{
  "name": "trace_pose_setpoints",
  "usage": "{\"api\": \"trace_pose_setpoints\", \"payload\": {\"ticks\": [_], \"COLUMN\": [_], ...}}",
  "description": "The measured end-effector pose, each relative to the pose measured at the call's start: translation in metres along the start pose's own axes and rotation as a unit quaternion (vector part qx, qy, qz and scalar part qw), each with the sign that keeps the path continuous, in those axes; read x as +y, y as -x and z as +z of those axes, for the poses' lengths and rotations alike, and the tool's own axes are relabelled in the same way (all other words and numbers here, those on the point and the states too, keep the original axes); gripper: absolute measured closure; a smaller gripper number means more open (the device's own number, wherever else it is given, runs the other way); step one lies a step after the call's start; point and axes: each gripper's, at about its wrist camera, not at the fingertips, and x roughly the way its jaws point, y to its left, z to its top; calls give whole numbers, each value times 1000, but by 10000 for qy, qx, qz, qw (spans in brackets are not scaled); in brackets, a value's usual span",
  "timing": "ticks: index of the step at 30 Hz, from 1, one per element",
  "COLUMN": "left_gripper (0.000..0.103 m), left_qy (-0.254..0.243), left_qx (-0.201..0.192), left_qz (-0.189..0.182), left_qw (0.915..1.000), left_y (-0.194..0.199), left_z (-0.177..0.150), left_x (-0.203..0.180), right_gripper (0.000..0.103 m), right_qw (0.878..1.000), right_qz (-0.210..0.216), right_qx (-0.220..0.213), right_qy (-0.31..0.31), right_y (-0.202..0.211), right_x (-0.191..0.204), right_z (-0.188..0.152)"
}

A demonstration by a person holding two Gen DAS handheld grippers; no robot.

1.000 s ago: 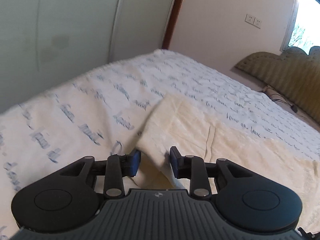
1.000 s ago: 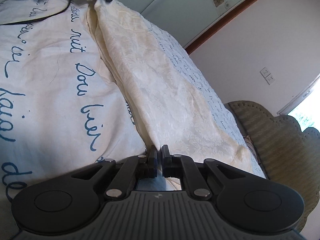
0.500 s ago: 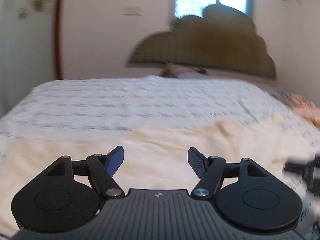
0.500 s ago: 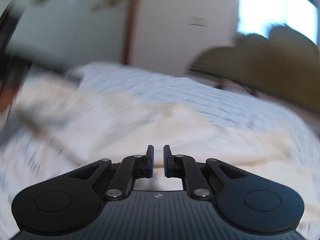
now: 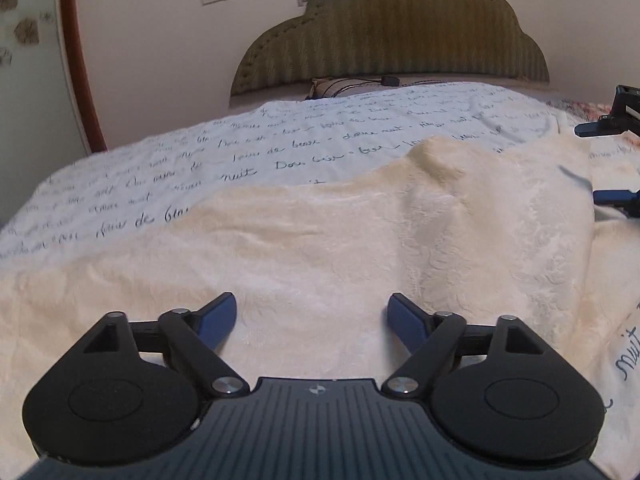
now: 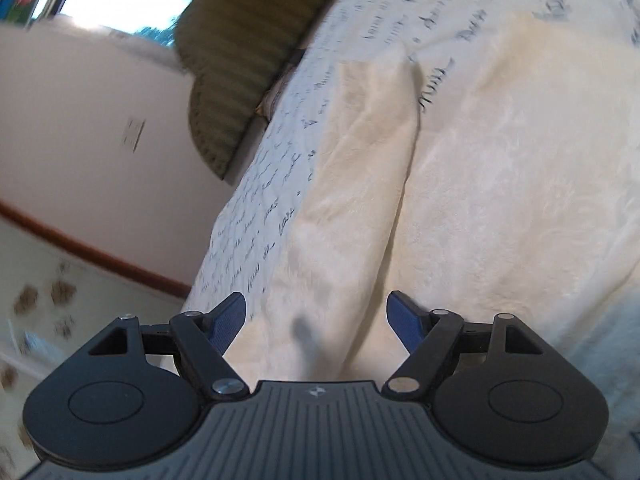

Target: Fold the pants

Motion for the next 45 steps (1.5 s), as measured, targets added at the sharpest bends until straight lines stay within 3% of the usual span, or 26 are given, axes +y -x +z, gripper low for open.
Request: {"api": "trace_pose_setpoints", "payload": {"ticks": [6, 8, 11, 13, 16, 17, 18, 20, 22, 24, 26, 29, 33, 37, 39, 41, 43, 45], "left_gripper": [12, 11, 11, 10, 10, 10, 10, 9, 9, 9, 9, 8, 7, 7, 6, 6, 6, 6], "left_qy": [152, 157, 221, 240, 245, 251, 256, 266, 274, 274, 276, 275, 268, 272, 274, 278, 278, 276], "left_qx": [20, 14, 31, 37, 40, 40, 40, 41, 41, 42, 43, 45, 49, 49, 50, 51, 53, 54], "left_qz": [-163, -181, -244, -265, -275, -281, -288, -304, -318, -318, -319, -325, -330, -332, -333, -341, -346, -344], "left_qw": [9998, 9997, 9995, 9994, 9993, 9993, 9992, 9992, 9991, 9991, 9991, 9991, 9991, 9991, 9991, 9990, 9990, 9990], "left_y": [-2, -2, -3, -4, -4, -4, -4, -5, -6, -7, -7, -7, -9, -9, -9, -9, -10, -10], "left_z": [-1, -1, -1, -1, -1, -1, -1, -1, -1, -1, -1, -1, -1, -1, -1, -2, -2, -2], "left_x": [5, 4, 6, 7, 7, 8, 8, 9, 10, 10, 10, 10, 9, 9, 9, 8, 7, 7], "right_gripper": [22, 21, 21, 19, 12, 12, 13, 13, 12, 12, 11, 7, 6, 7, 6, 6, 6, 6], "right_qw": [9995, 9988, 9913, 9754, 9259, 9131, 9080, 9158, 9346, 9520, 9671, 9835, 9940, 9987, 9977, 9982, 9993, 9962], "right_qz": [300, 251, -193, -167, -208, -317, -437, -319, 67, 143, 39, -423, -686, -484, -635, -406, -126, -390], "right_qx": [16, 108, 188, 313, 922, 1173, 1200, 841, 372, -50, -350, -469, -341, 106, -227, -444, -48, 214], "right_qy": [60, 405, 1291, 2177, 3657, 3893, 3990, 3913, 3537, 3059, 2519, 1695, 780, 96, -20, 47, 336, 748], "right_y": [-8, -27, -65, -96, -157, -173, -179, -165, -136, -103, -71, -36, -11, -11, -1, 10, 0, -20], "right_x": [44, 72, 132, 172, 218, 225, 228, 229, 219, 201, 175, 128, 68, 43, 46, 53, 66, 80], "right_z": [9, 16, 16, 9, -18, -26, -30, -28, -10, 11, 35, 60, 68, 55, 40, 22, 6, -2]}}
